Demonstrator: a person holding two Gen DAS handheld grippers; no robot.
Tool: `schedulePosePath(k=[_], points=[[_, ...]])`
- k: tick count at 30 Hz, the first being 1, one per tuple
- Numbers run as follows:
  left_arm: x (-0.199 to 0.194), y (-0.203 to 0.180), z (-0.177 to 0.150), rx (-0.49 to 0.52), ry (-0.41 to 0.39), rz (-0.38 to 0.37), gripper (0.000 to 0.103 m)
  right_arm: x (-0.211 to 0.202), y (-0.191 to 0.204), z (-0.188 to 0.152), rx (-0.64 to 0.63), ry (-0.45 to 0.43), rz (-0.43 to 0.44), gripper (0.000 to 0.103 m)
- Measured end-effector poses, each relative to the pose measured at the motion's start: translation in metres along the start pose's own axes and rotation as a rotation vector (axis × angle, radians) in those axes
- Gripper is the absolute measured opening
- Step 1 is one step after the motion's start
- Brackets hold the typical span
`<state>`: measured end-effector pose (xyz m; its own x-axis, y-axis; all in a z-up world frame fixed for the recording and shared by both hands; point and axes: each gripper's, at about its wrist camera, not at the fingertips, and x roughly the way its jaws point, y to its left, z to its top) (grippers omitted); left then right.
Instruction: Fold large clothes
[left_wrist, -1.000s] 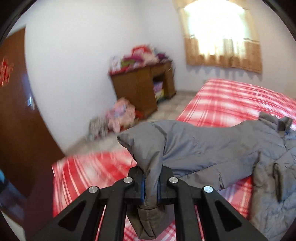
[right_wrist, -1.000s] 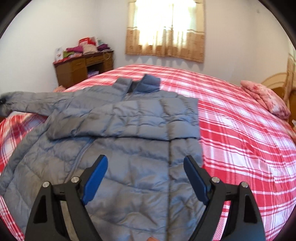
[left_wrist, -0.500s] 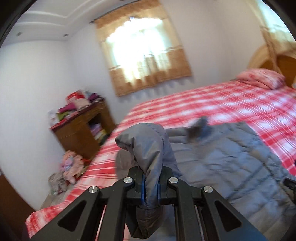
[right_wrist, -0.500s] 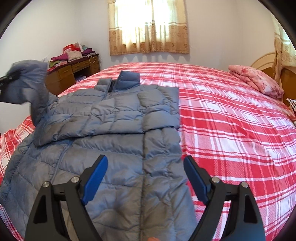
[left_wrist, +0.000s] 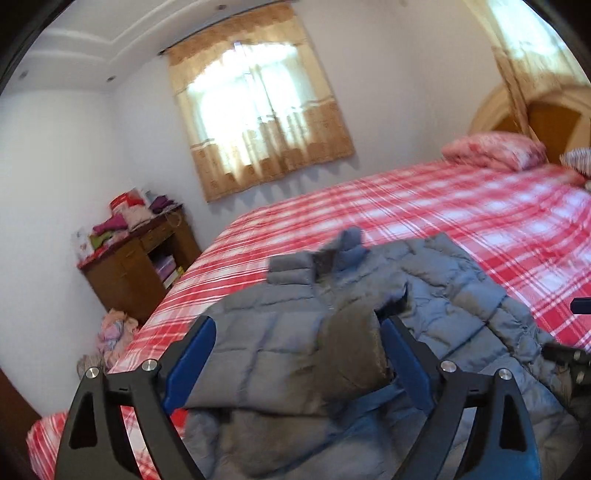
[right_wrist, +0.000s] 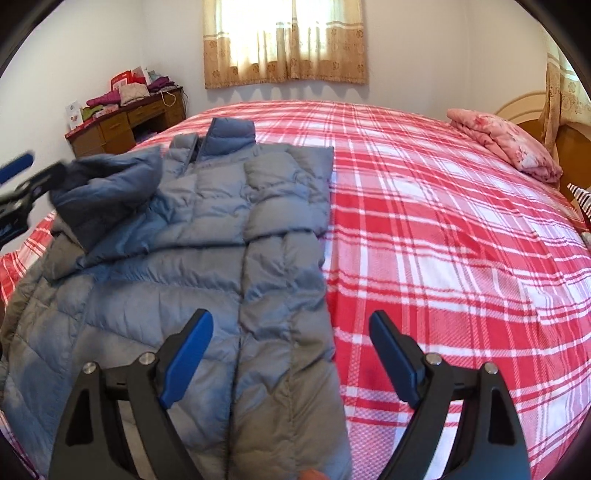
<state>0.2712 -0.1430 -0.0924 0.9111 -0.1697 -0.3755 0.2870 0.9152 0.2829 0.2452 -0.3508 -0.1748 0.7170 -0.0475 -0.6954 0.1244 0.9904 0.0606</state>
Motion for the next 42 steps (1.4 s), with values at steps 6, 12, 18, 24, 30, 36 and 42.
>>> schedulePosePath(k=[6, 12, 18, 24, 30, 36, 42], points=[[0.012, 0.077, -0.034, -0.133, 0.068, 0.137, 0.094, -0.006, 0.027, 0.035, 0.004, -0.004, 0.107, 0.093], [0.022, 0.097, -0.059, -0.182, 0.135, 0.126, 0.095, 0.01, 0.062, 0.06, 0.01, 0.007, 0.175, 0.093], [0.08, 0.122, -0.105, -0.205, 0.337, 0.338, 0.095, 0.071, 0.091, 0.056, -0.015, 0.142, 0.14, 0.088], [0.108, 0.145, -0.148, -0.266, 0.486, 0.41, 0.095, 0.085, 0.087, 0.048, 0.038, 0.153, 0.234, 0.018], [0.109, 0.144, -0.153, -0.261, 0.492, 0.406, 0.095, 0.064, 0.059, 0.045, 0.063, 0.073, 0.136, 0.014], [0.111, 0.141, -0.146, -0.225, 0.507, 0.415, 0.095, 0.081, 0.046, 0.039, 0.052, 0.131, 0.082, 0.043], [0.079, 0.146, -0.088, -0.299, 0.36, 0.33, 0.095, 0.029, 0.036, 0.059, 0.084, -0.032, 0.026, 0.063]])
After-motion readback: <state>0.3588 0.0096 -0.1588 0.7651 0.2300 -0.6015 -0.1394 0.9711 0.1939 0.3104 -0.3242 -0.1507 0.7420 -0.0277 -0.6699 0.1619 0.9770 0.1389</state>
